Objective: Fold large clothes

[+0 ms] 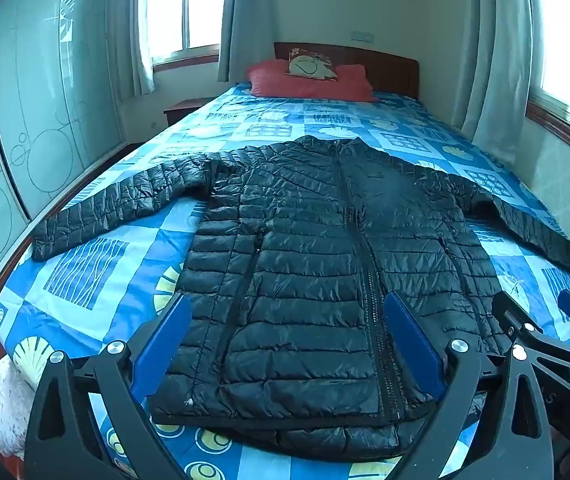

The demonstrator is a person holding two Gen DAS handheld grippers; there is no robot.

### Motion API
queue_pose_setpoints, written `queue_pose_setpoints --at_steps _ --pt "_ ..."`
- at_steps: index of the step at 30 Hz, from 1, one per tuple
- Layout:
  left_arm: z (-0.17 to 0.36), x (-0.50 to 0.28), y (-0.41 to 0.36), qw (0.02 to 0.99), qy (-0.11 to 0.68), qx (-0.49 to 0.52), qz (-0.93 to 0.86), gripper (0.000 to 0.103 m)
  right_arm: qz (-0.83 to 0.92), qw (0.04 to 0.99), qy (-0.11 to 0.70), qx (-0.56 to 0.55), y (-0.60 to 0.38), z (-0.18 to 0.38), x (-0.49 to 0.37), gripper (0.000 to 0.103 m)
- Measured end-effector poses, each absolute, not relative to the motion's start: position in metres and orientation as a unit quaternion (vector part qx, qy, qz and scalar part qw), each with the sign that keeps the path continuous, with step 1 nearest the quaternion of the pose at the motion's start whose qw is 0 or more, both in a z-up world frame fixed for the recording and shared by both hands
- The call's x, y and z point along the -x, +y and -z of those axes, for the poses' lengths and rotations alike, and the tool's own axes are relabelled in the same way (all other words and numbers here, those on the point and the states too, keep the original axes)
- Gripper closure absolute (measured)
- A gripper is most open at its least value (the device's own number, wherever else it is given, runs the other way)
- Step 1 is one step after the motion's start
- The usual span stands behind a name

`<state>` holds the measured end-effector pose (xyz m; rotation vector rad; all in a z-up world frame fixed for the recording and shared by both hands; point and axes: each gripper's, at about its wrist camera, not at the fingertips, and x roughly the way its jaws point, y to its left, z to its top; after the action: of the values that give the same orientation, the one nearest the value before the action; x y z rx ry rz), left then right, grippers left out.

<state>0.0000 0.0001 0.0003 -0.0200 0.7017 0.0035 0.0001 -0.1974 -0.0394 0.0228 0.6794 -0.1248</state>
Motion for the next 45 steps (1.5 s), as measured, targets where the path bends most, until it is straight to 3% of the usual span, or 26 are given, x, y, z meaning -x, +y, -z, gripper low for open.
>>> queue_pose_setpoints --at_steps 45 --pt "0.0071 0.0047 0.0060 0.936 0.352 0.012 -0.004 0.008 0.061 0.940 0.335 -0.012 -0.1944 0.0406 0.0009 0.002"
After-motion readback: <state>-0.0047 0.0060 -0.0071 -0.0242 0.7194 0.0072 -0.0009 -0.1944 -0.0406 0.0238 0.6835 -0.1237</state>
